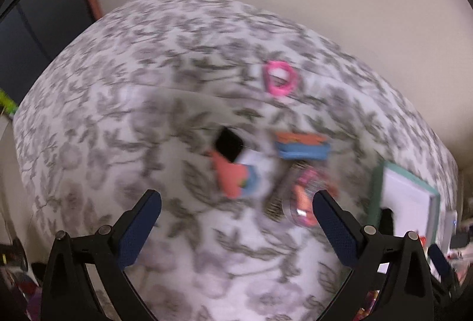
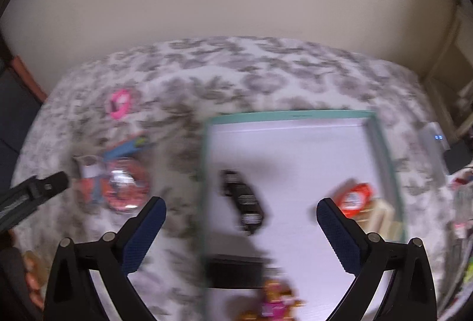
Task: Organize rigid objects
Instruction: 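Move both tools back over the remaining items beside the tray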
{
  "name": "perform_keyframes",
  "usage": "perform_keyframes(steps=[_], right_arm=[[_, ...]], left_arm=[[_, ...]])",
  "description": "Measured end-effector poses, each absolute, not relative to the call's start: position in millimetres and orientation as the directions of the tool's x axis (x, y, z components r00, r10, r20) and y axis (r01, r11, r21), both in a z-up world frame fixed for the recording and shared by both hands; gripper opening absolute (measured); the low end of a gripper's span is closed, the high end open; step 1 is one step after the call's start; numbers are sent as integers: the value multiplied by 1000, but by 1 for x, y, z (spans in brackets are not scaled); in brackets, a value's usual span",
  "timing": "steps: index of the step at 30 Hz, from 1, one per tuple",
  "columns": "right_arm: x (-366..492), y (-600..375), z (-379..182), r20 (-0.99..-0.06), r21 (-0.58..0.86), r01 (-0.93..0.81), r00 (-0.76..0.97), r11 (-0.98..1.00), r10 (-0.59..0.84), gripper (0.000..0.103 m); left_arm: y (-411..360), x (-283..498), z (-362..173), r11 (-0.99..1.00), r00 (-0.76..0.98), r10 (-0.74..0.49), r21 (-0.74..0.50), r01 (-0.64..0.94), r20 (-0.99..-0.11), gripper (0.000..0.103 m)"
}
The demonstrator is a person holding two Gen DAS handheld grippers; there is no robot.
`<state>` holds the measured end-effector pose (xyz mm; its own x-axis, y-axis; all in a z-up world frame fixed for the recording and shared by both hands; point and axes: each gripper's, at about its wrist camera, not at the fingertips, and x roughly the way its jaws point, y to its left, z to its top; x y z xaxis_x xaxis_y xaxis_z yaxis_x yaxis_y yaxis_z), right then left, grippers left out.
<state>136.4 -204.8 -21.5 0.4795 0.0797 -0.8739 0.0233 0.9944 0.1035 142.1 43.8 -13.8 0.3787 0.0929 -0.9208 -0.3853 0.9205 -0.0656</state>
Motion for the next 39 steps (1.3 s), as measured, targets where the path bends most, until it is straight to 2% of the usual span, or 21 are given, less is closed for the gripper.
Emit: perform_keyframes(steps=[12, 39], right_arm=[[142, -141, -34, -874, 106, -79, 468, 991, 131, 103], [173, -114, -83, -884, 177, -127, 414, 976, 215, 103]], left_arm=[[107, 133, -37, 847, 305, 110, -71, -526, -946, 102], [83, 178, -84, 871, 253, -7, -131, -474, -967, 102]])
